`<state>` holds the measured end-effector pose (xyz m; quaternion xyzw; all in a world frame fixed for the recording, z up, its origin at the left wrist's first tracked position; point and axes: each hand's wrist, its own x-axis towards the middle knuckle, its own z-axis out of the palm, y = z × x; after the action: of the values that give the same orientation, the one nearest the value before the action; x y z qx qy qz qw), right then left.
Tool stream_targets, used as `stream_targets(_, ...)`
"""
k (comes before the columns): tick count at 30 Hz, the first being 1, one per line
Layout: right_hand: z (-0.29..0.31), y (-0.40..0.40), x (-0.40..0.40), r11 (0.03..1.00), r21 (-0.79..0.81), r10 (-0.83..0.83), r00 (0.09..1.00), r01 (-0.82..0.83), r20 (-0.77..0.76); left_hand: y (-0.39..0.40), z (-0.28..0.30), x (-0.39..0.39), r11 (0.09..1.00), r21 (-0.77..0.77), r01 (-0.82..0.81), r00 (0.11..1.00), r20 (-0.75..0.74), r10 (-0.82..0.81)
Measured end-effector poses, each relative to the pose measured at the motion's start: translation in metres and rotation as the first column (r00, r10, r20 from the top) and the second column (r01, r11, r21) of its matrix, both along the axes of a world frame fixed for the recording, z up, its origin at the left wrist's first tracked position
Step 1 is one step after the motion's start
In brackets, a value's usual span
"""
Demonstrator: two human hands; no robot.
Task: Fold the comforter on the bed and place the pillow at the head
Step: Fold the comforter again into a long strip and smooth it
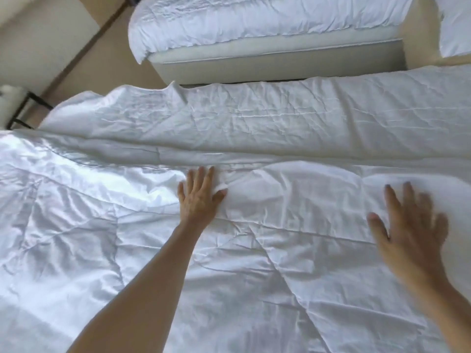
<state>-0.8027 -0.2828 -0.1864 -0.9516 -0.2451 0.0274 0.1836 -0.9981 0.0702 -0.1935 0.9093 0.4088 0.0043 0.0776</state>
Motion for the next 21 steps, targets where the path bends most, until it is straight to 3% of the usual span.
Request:
stream_targets(2, -0.012, 0.043, -0.033, 0.97, -0.064, 0.235, 0.972, -0.236, -0.023, 0.016, 0.0, 0.001, 1.0, -0.01, -0.004, 1.0, -0.014, 0.004)
stream_targets(5, -0.036, 0.084, -0.058, 0.914, -0.145, 0.391, 0.918, -0.38, 0.06, 0.044, 0.002, 0.012, 0.992, -0.126, -0.021, 1.0, 0.006, 0.022)
stream_targets(10, -0.033, 0.138, -0.051, 0.913, -0.152, 0.39, 0.919, -0.378, 0.06, 0.08, 0.005, 0.031, 0.957, -0.289, 0.017, 1.0, -0.006, -0.02)
stream_targets(12, -0.038, 0.163, -0.048, 0.9, -0.166, 0.415, 0.909, -0.402, 0.047, 0.088, -0.001, 0.035, 0.94, -0.334, 0.072, 0.997, 0.06, -0.055)
stream_targets(15, -0.062, 0.183, -0.047, 0.914, -0.183, 0.38, 0.922, -0.362, 0.075, 0.089, -0.02, 0.044, 0.949, -0.268, 0.165, 0.978, 0.169, -0.122)
stream_targets(21, -0.089, 0.192, -0.038, 0.934, -0.134, 0.35, 0.923, -0.33, 0.161, 0.094, -0.054, 0.064, 0.968, -0.212, 0.138, 0.984, 0.138, -0.11)
